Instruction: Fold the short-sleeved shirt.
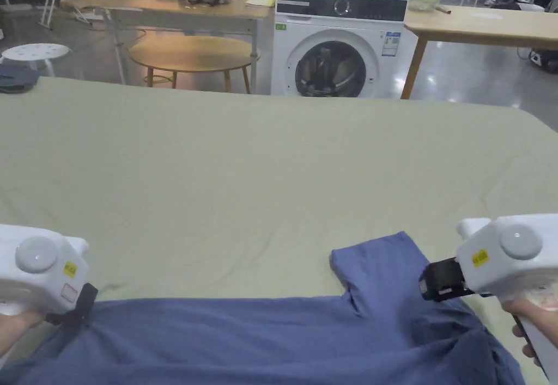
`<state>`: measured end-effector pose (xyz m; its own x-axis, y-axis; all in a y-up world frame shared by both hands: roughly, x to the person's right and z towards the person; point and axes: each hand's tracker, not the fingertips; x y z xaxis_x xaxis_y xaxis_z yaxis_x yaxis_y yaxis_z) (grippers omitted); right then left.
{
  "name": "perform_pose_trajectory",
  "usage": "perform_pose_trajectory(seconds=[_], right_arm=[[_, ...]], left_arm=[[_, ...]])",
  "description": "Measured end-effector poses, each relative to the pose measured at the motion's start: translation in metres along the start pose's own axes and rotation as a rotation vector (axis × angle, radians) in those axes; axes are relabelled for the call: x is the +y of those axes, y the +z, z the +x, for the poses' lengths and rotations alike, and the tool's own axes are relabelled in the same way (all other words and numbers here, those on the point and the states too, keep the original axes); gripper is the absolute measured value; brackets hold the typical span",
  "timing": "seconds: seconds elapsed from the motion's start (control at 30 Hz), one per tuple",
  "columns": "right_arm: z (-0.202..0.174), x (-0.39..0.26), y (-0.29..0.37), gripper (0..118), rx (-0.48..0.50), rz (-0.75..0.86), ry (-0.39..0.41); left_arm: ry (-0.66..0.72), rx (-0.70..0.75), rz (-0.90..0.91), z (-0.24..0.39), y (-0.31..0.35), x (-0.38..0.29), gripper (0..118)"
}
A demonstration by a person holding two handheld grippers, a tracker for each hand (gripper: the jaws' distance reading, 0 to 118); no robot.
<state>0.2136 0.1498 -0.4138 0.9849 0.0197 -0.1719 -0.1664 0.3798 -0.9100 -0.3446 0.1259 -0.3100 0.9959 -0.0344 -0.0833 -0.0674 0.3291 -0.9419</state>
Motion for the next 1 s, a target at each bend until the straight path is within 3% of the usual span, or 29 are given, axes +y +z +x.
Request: perform_pose_trajectory(seconds=[0.03,0.07,0.13,0.2,0.23,0.3,0.4,0.57,0.7,0.93,1.0], right_arm=[[0.004,0.001,-0.017,77,-0.063,-0.045,-0.023],[0.006,-0.002,-0.025,56,-0.068,-0.058,-0.043],[0.004,-0.012,-0.019,54,-0.044,0.007,-0.045],[-0.002,-0.021,-0.007,9,-0.02,0.039,0.005],[-0.004,-0.026,-0.006,0,0.012,0.047,0.021],[-0.01,-0.036,0.0,0,-0.006,0.073,0.004],[0.002,-0.055,0.027,0,0.006,0.286,0.024],[0.02,-0.131,0.109,0,0.137,0.393,-0.037],[0.026,-0.199,0.138,0,0.138,0.417,-0.099],[0.038,-0.261,0.091,0,0.166,0.338,-0.2],[0.036,-0.267,0.086,0,0.168,0.347,-0.216]], left_arm=[[0.014,-0.007,0.001,-0.002,-0.002,0.0,1],[0.024,-0.013,0.001,-0.003,-0.001,-0.001,1],[0.033,-0.02,0.01,-0.003,0.0,-0.005,1],[0.04,-0.017,0.033,-0.004,-0.004,-0.008,1],[0.032,-0.007,0.054,-0.001,-0.003,-0.012,1],[0.001,0.011,0.119,0.002,0.004,-0.021,0],[0.001,-0.077,0.257,-0.012,0.043,-0.046,0],[0.059,-0.291,0.448,-0.057,0.109,-0.117,0],[0.158,-0.348,0.426,-0.074,0.108,-0.185,0],[0.219,-0.374,0.341,-0.074,0.058,-0.243,0],[0.226,-0.392,0.391,-0.058,0.068,-0.245,0]])
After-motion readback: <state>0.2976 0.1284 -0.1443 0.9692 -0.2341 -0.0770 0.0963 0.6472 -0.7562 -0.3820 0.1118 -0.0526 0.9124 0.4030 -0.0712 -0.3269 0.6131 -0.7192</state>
